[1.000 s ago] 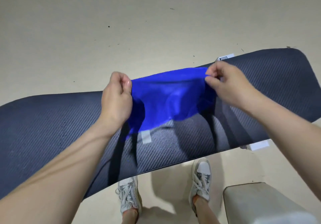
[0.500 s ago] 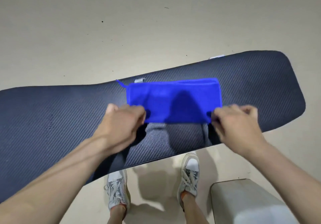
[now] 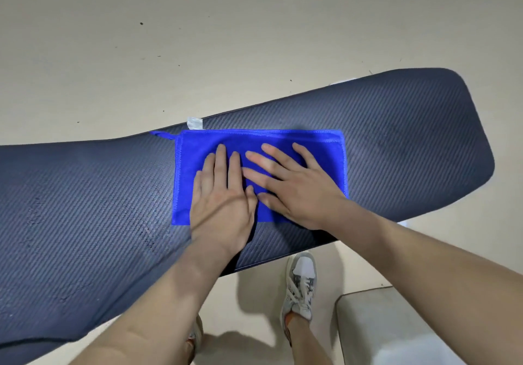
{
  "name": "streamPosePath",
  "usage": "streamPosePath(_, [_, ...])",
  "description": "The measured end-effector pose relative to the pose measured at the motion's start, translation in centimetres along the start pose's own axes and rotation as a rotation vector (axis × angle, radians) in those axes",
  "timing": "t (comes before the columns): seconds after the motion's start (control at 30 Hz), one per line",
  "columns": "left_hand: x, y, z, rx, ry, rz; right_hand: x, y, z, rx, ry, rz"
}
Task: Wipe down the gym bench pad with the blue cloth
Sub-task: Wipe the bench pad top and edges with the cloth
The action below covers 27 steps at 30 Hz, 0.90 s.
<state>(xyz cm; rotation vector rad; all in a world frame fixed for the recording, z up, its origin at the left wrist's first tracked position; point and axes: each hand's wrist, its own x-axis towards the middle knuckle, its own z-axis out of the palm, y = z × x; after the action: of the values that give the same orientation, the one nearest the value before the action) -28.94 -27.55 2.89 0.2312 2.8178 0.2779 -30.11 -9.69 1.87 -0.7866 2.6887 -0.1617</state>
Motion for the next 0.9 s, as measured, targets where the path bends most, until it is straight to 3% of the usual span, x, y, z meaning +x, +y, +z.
streamPosePath(0.1, [2.5, 0.7, 0.2, 0.052, -0.006, 0.093, -0.4, 0.3, 0.5, 0.043, 0.099, 0.173])
streamPosePath(0.23, [8.5, 4.9, -0.1, 0.083, -0.103, 0.398, -2.6, 0.9, 1.4, 0.117, 0.221, 0.628])
streamPosePath(0.33, [10.4, 9.1, 0.1, 0.084, -0.099, 0.563, -4.9, 1.3, 1.6, 0.156, 0.227, 0.804])
streamPosePath(0.43, [9.7, 9.8, 0.5, 0.053, -0.089, 0.518, -6.2, 1.5, 1.4, 0.105, 0.232, 0.761])
streamPosePath(0.67, [8.2, 5.0, 0.1, 0.141, -0.065, 0.382, -3.9, 1.8, 1.9, 0.095, 0.240, 0.470])
streamPosePath(0.8, [9.1, 8.7, 0.3, 0.094, -0.067, 0.297, -5.0, 3.5, 2.3, 0.100, 0.290, 0.558])
streamPosePath(0.9, [10.7, 13.7, 1.8, 0.141, -0.040, 0.362, -6.6, 5.6, 2.7, 0.110, 0.331, 0.728])
